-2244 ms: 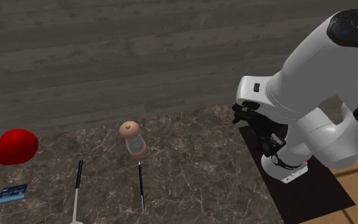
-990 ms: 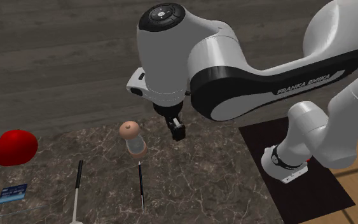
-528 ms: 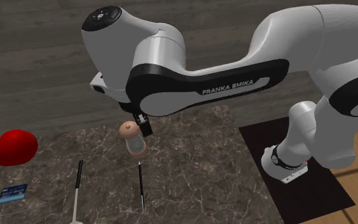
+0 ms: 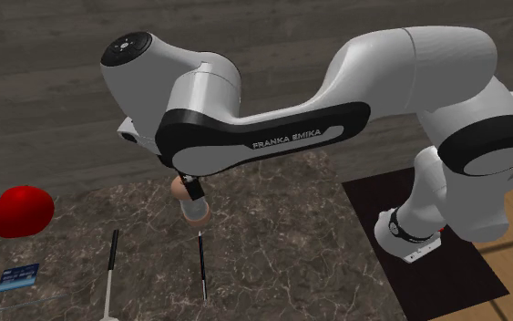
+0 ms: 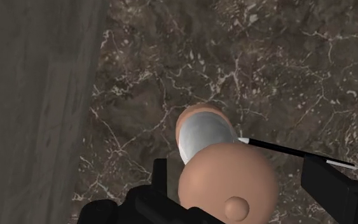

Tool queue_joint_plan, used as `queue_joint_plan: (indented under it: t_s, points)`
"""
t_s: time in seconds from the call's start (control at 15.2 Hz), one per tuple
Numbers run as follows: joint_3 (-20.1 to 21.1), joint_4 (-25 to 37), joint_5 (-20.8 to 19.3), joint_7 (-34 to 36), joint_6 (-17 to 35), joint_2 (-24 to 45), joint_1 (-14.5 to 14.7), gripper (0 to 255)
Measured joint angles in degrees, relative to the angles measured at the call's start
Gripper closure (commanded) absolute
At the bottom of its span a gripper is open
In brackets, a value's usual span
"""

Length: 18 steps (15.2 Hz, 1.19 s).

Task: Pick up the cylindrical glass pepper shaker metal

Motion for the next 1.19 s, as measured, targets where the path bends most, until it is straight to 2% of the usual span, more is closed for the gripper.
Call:
queue_joint_plan:
  t_s: [0.13,0.2,0.86,1.19]
  points:
    - [0.0,-1.6,0.0,-0.1,1.5,-0.1,0.0,0]
    - [0.0,-2.2,0.0,0.0,1.9,-0.3,0.0,255]
    - [0.0,-2.6,0.0,0.0,2.3,-0.5,0.0,255]
    - [0.0,0.9,0.0,-0.1,-0.8,0.0,-0.1,255]
